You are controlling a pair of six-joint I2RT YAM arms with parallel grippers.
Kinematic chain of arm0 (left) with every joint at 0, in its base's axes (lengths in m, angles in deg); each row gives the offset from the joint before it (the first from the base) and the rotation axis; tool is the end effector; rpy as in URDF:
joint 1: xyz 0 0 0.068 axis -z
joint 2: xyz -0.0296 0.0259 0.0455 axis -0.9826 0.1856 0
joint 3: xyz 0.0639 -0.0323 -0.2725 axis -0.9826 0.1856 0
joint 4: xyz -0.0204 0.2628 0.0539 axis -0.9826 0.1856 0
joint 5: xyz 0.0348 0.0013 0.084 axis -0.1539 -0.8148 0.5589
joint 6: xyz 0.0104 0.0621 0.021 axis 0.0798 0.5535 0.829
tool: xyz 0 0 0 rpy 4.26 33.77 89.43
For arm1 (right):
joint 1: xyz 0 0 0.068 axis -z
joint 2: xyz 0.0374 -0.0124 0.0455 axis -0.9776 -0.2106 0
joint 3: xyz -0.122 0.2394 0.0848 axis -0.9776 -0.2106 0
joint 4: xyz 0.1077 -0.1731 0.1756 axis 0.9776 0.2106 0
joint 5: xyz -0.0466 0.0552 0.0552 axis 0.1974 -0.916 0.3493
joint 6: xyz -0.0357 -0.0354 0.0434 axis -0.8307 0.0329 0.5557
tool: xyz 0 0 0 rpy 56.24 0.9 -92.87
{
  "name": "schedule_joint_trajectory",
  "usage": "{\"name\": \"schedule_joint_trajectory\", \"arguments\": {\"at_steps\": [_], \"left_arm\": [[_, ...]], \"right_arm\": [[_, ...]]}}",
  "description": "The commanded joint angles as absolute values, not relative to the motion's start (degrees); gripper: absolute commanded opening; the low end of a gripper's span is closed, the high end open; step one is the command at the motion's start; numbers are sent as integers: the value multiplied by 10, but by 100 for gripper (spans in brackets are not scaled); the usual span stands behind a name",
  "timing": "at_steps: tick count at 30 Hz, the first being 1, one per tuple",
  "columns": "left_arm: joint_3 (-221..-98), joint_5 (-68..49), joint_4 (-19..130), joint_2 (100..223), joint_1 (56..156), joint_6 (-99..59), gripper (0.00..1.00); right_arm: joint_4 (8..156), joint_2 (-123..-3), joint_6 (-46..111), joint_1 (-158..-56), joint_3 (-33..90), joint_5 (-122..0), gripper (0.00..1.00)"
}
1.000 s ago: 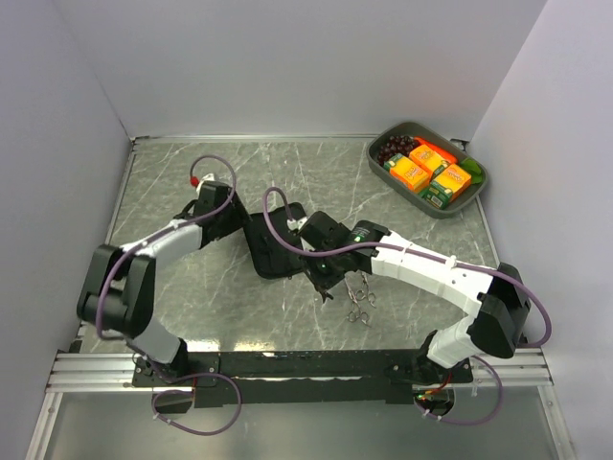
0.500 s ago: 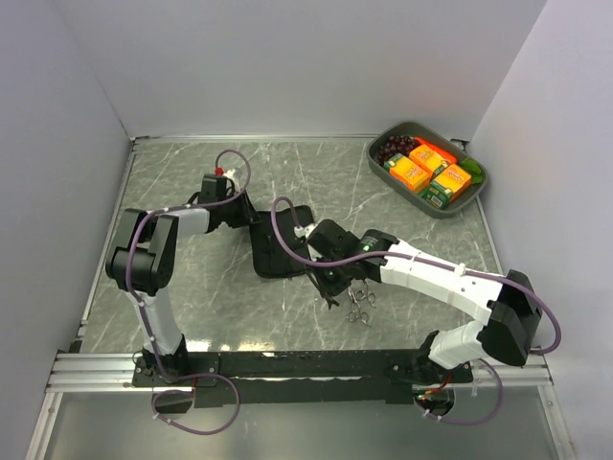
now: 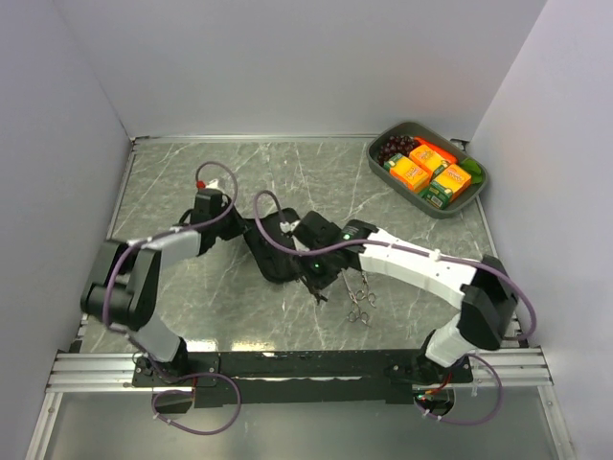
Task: Sort the hair-cutting tools
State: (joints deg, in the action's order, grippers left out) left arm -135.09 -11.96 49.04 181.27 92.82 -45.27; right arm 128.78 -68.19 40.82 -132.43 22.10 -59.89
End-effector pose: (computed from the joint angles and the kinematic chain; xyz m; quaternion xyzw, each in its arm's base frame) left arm 0.3462 -0.0931 0.1598 -0.1433 0.8889 -0.2571 0.3511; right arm 0.1786 0.2611 0.2557 -0.3419 0.9118 0.1697 0.1513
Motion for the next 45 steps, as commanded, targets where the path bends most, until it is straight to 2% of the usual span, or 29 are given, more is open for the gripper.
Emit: {"name": "schedule_joint_trajectory", "arguments": {"at_steps": [1, 9, 21, 28, 35, 45], "left_arm": [[-1297, 23, 500, 1716, 977, -550, 1], [-1205, 70, 484, 1632, 1032, -587, 1], [-1196, 70, 481, 1624, 1033, -571, 1], [-1211, 56, 485, 1622, 1033, -562, 1], [-1195, 41, 474, 1613, 1032, -555, 1], [-1179, 20, 438, 1619, 1032, -547, 1]], "right_arm": [[1302, -735, 401, -1309, 294, -645, 0], [1373, -829, 362, -1286, 390, -739, 0], [1321, -857, 353, -1269, 308, -780, 0], [1319, -901, 346, -1260, 336, -727, 0], [1291, -916, 326, -1233, 346, -734, 0], [1236, -892, 314, -1233, 326, -861, 0]]}}
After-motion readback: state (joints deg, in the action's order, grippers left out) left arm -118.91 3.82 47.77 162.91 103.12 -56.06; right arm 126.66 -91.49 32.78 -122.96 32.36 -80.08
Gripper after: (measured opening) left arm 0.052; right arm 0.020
